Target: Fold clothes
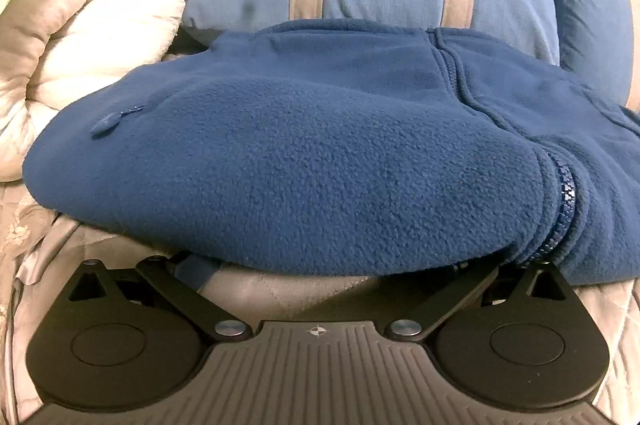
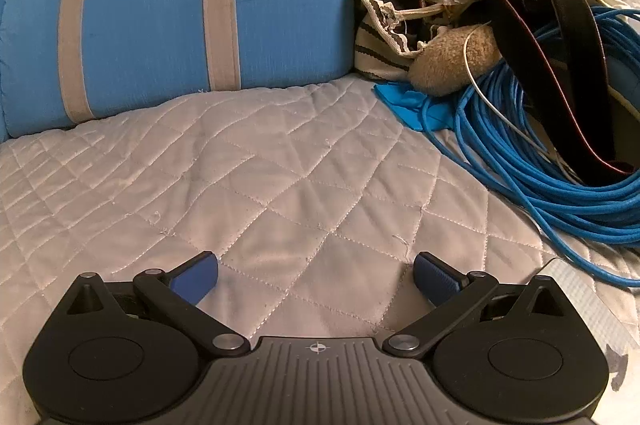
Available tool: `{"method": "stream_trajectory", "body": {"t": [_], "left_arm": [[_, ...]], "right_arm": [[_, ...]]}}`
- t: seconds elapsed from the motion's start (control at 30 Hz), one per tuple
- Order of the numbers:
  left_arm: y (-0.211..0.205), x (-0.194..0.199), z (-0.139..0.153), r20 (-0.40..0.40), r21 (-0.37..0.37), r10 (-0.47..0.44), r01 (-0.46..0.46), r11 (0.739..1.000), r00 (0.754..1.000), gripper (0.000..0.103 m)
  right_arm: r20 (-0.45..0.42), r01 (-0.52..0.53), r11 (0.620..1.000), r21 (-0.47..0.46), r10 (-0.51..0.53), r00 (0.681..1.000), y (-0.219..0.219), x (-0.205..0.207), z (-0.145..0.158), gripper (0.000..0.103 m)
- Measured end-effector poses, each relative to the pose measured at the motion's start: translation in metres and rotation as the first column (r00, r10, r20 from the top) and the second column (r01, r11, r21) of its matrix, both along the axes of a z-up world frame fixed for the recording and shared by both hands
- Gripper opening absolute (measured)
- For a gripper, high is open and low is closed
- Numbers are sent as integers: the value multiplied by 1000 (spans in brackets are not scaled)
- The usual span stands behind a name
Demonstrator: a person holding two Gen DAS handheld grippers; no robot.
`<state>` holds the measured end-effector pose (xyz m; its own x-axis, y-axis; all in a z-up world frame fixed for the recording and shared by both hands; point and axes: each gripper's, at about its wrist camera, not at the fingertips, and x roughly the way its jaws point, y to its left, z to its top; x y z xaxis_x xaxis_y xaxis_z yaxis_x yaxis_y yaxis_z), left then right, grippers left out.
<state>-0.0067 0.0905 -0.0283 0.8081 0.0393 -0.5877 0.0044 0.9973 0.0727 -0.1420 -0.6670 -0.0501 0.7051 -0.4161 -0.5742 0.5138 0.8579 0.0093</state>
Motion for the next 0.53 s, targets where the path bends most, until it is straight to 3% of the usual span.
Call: {"method": "stream_trajectory", "body": {"t": [0.53], "left_arm": [[-3,-9,0,22,-3,46,-46,999,999,103]], "right_arm": [[13,9,1000,-9,-9,1000,4,-9,2,103]]}}
